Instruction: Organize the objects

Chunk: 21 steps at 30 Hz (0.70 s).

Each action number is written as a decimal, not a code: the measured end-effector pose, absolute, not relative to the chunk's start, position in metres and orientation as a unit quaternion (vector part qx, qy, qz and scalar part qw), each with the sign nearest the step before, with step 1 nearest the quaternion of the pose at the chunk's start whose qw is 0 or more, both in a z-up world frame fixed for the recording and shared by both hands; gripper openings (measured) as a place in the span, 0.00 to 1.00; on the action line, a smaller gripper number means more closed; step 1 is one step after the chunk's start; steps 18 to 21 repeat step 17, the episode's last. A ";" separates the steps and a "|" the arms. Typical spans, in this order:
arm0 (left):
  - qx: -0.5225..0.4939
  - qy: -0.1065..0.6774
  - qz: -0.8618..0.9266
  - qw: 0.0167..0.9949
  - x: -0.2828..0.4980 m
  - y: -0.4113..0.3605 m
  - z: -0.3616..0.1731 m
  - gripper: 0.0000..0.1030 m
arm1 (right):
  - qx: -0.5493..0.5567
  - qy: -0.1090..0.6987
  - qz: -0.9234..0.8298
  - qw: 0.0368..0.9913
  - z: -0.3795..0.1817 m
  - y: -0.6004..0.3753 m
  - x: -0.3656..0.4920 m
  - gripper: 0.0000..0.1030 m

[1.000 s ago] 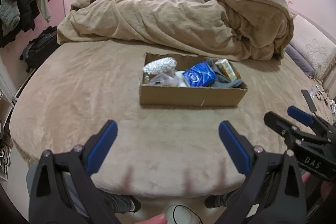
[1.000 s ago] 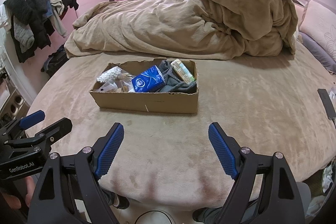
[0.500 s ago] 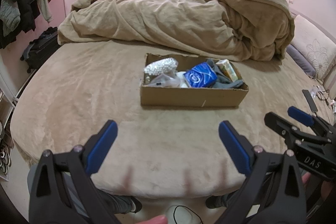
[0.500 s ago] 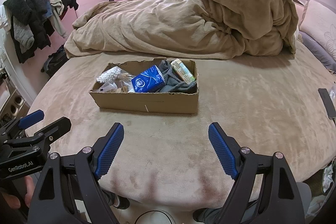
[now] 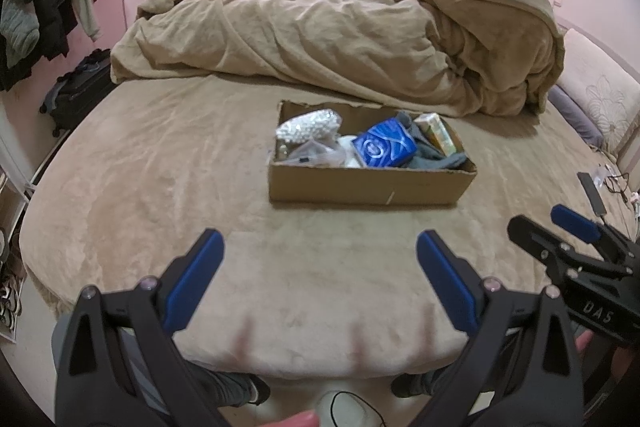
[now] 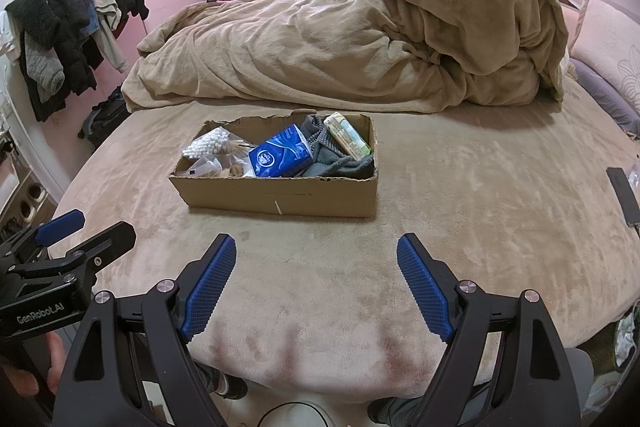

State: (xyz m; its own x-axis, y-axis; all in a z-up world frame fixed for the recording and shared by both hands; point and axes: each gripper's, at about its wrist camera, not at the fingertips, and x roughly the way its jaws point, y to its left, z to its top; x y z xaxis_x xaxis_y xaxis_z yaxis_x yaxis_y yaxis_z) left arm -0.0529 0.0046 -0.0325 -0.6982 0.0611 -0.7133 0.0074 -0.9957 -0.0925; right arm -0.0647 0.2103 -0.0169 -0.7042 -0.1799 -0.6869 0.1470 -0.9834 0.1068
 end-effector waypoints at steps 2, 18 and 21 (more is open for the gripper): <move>-0.388 -0.043 0.920 0.015 -0.053 0.005 -0.032 0.95 | 0.374 -0.022 -0.923 0.089 -0.017 0.210 -0.065 0.83; -0.385 -0.040 0.922 0.014 -0.063 0.006 -0.048 0.95 | 0.386 -0.024 -0.918 0.086 -0.030 0.214 -0.075 0.83; -0.385 -0.040 0.922 0.014 -0.063 0.006 -0.048 0.95 | 0.386 -0.024 -0.918 0.086 -0.030 0.214 -0.075 0.83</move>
